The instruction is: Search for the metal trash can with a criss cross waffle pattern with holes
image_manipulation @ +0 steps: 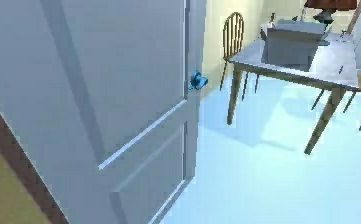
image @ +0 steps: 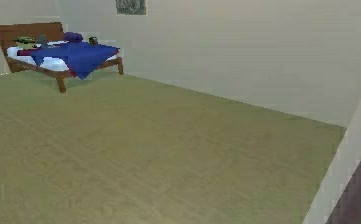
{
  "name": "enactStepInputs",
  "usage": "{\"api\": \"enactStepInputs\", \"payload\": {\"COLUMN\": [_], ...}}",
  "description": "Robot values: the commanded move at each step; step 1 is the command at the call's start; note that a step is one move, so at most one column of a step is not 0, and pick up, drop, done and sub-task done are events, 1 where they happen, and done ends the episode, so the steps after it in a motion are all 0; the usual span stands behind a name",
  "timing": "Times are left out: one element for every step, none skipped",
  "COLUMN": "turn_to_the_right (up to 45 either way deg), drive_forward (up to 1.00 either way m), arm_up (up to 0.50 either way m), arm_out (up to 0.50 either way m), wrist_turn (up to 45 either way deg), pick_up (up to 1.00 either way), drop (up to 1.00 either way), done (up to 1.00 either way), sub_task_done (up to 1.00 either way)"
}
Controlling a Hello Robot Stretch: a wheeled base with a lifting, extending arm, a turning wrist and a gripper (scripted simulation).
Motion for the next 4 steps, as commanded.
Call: {"api": "enactStepInputs", "payload": {"turn_to_the_right": [0.0, 36.0, 0.0, 24.0], "drive_forward": [0.80, 0.00, 0.30, 0.00], "arm_up": [0.00, 0.00, 0.00, 0.00], "arm_out": [0.00, 0.00, 0.00, 0.00], "wrist_turn": [0.0, 0.0, 0.0, 0.0], "pick_up": [0.00, 0.00, 0.00, 0.00], "drop": [0.00, 0.00, 0.00, 0.00], "done": [0.00, 0.00, 0.00, 0.00], "sub_task_done": [0.00, 0.00, 0.00, 0.00]}}
